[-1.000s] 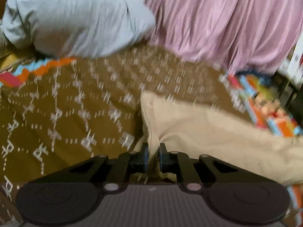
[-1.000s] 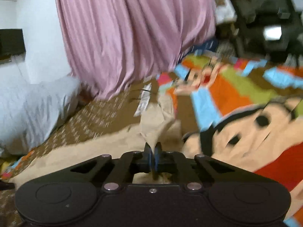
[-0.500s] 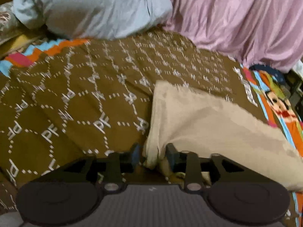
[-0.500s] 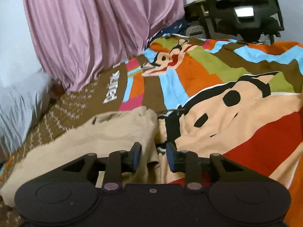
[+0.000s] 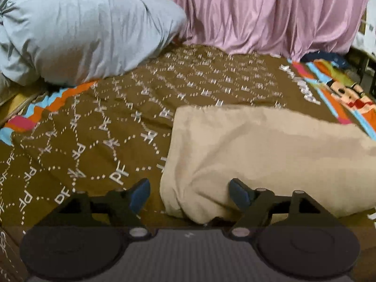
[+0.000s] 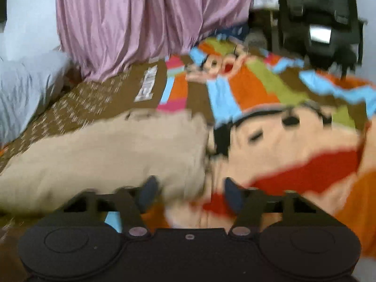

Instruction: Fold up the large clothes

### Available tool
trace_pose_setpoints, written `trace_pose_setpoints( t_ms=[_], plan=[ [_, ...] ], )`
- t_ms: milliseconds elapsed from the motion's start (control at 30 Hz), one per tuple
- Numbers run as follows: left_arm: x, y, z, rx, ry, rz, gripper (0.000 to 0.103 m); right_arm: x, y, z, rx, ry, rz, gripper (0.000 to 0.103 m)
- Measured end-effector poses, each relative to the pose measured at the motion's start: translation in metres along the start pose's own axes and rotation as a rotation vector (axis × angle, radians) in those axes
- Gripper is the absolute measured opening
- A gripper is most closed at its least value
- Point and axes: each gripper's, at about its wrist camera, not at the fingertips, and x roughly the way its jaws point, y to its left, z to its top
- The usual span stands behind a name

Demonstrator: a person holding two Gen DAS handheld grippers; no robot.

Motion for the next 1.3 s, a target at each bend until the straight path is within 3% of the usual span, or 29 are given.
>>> trace_pose_setpoints(
  t_ms=[167,267,300,367,433,533,600,633,667,733,767,833,933,1000,1100,1200,1233,1300],
  plan=[
    [0.007,0.017,-0.001,-0.084,0.061,0.015,0.082,0.004,0.007,-0.002,-0.056,0.096,-0.018,0.050],
    [0.011,0.030,-0.001,-0.148,0.091,0.012,0.082,0.015,0.009,0.004,-0.100,0.093,-0.030,0.028],
    [0.012,0.033,-0.001,-0.169,0.103,0.004,0.082,0.017,0.009,0.007,-0.113,0.083,-0.016,0.015],
    [0.015,0.034,-0.001,-0.178,0.118,0.004,0.081,0.012,0.011,0.011,-0.163,0.043,-0.002,0.011],
    [0.017,0.032,-0.001,-0.160,0.126,0.020,0.079,0.004,0.028,0.013,-0.379,-0.022,-0.057,0.008],
    [0.019,0.028,-0.001,-0.134,0.132,0.033,0.079,0.004,0.062,-0.007,-0.880,-0.104,-0.222,0.007],
    [0.017,0.027,0.001,-0.135,0.120,0.026,0.078,0.013,0.063,-0.016,-0.997,-0.066,-0.247,0.007],
    [0.013,0.026,0.002,-0.143,0.096,0.019,0.076,0.020,0.058,-0.016,-0.985,-0.001,-0.235,0.000],
    [0.006,0.027,0.002,-0.152,0.052,0.002,0.076,0.026,0.050,-0.017,-0.951,0.057,-0.255,0.000],
    [-0.005,0.028,0.003,-0.156,-0.021,-0.030,0.077,0.025,0.034,-0.016,-0.905,0.078,-0.328,0.000],
    [-0.010,0.026,0.003,-0.152,-0.056,-0.042,0.078,0.019,0.028,-0.012,-0.857,0.075,-0.329,0.001],
    [-0.020,0.018,0.004,-0.120,-0.130,-0.069,0.081,0.002,0.015,-0.004,-0.723,0.050,-0.290,0.019],
    [-0.027,0.000,0.008,-0.076,-0.194,-0.119,0.085,-0.023,0.016,0.011,-0.572,-0.072,-0.216,0.025],
    [-0.026,-0.015,0.012,-0.050,-0.197,-0.177,0.086,-0.027,0.027,0.019,-0.507,-0.133,-0.146,0.033],
    [-0.016,-0.038,0.016,0.032,-0.162,-0.180,0.088,-0.014,0.049,0.033,-0.482,-0.162,-0.089,0.036],
    [0.002,-0.048,0.009,0.117,-0.084,-0.111,0.089,0.011,0.061,0.022,-0.571,-0.060,-0.245,0.042],
    [0.007,-0.048,0.008,0.129,-0.060,-0.093,0.093,0.019,0.057,0.015,-0.579,-0.022,-0.289,0.053],
    [0.012,-0.041,0.007,0.110,-0.018,-0.083,0.094,0.026,0.044,0.006,-0.514,0.041,-0.282,0.055]
  ],
)
